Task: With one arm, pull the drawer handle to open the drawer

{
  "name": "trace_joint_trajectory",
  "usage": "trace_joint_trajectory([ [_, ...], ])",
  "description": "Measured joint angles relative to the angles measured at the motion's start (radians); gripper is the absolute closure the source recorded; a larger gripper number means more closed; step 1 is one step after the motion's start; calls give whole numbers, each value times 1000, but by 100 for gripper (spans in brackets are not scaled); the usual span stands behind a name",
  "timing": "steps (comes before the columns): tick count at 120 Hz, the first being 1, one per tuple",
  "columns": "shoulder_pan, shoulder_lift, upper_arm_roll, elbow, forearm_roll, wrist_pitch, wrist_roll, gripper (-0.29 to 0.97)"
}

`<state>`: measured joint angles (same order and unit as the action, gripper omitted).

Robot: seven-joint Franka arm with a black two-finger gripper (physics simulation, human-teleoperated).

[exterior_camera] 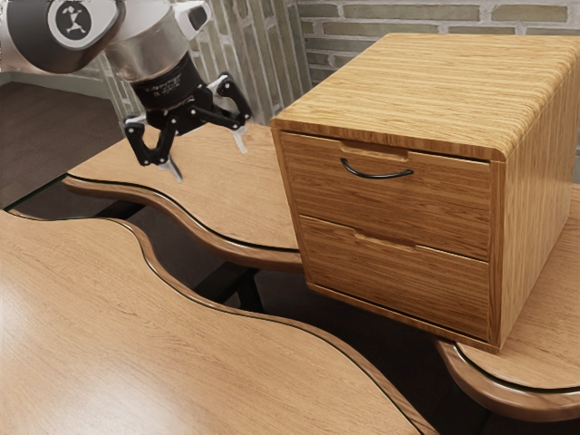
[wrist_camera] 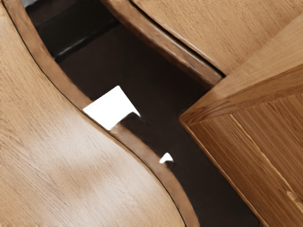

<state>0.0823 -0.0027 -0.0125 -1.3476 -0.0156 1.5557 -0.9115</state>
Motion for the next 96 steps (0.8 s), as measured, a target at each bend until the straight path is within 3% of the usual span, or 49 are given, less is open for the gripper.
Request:
trace_joint_trajectory([
  [16, 16, -73, -5, -157, 8, 106, -184, 0],
  [29, -216, -107, -7, -240, 18, 235, -316, 0],
  [36, -274, -105, -6, -257, 20, 293, -380, 0],
  [65, -231, -68, 2, -287, 23, 456, -592, 0],
  [96, -243, -60, 0, -295, 32, 523, -769, 0],
])
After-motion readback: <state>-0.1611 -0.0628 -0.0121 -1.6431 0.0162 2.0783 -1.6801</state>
